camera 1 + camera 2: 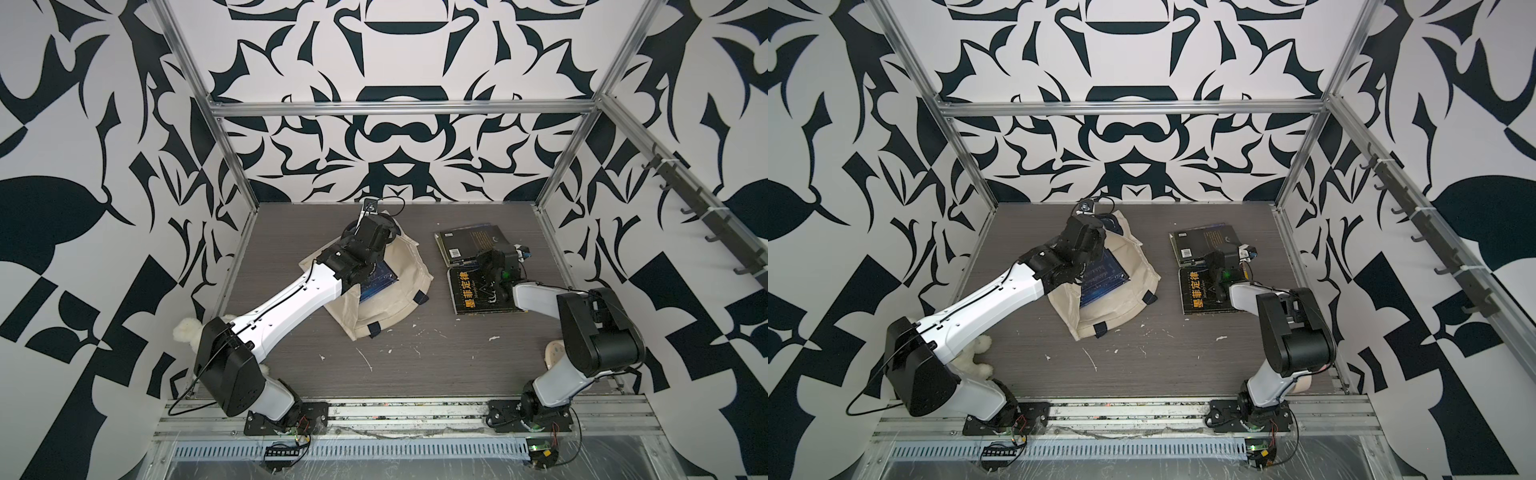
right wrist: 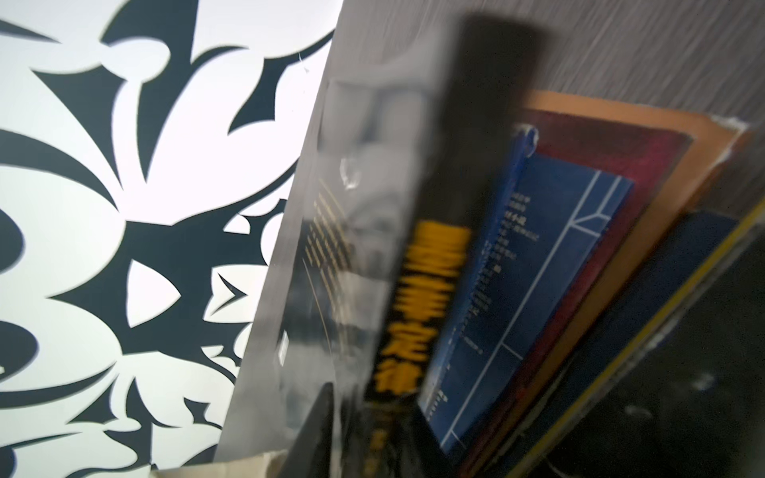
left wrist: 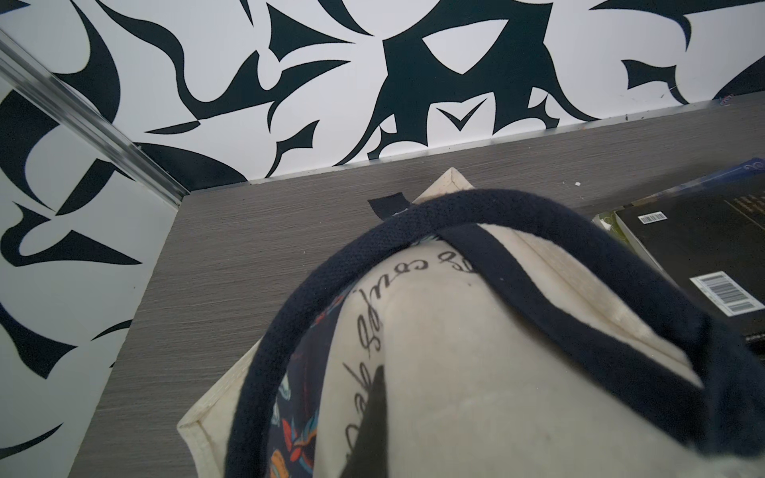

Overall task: Take out the books from the canvas bag
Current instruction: Place the book on the book.

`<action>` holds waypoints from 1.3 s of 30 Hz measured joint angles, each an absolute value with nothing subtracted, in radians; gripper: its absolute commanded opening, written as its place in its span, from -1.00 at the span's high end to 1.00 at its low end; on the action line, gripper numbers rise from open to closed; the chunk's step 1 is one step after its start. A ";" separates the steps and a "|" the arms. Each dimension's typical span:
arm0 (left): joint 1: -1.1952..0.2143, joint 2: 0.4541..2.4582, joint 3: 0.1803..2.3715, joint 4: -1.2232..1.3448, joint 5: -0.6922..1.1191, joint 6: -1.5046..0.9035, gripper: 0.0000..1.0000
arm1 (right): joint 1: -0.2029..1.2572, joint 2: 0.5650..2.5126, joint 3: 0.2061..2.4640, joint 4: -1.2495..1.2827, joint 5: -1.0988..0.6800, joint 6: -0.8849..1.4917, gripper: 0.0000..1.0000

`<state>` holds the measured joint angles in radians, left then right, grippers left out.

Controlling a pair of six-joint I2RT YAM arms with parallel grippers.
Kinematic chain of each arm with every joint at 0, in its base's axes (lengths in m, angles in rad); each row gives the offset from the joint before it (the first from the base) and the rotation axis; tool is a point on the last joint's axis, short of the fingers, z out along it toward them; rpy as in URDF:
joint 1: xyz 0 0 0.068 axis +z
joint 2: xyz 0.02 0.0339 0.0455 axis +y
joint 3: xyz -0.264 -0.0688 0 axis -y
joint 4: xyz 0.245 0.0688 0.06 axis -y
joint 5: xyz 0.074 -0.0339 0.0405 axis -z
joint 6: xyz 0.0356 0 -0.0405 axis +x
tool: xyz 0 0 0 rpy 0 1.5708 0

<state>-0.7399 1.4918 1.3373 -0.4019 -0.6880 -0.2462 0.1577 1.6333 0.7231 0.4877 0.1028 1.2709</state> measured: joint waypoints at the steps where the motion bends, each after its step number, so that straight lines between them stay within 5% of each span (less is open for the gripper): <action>1: -0.741 1.492 1.337 -0.402 -0.688 -0.244 1.00 | 0.157 1.633 0.729 0.473 0.089 1.272 0.23; 10: -0.747 1.492 1.337 -0.402 -0.693 -0.231 1.00 | 0.143 1.627 0.751 0.371 -0.001 1.274 -0.09; 28: -0.748 1.492 1.337 -0.402 -0.675 -0.227 1.00 | 0.083 1.504 0.759 0.239 -0.120 1.222 -0.21; 39: -0.749 1.491 1.334 -0.384 -0.616 -0.202 1.00 | 0.262 1.184 0.719 0.085 -0.076 1.114 -0.55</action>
<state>-0.7494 1.4914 1.3342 -0.3843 -0.6159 -0.2020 0.2623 1.1835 0.7193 0.0853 -0.0765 1.1145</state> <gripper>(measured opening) 0.051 0.764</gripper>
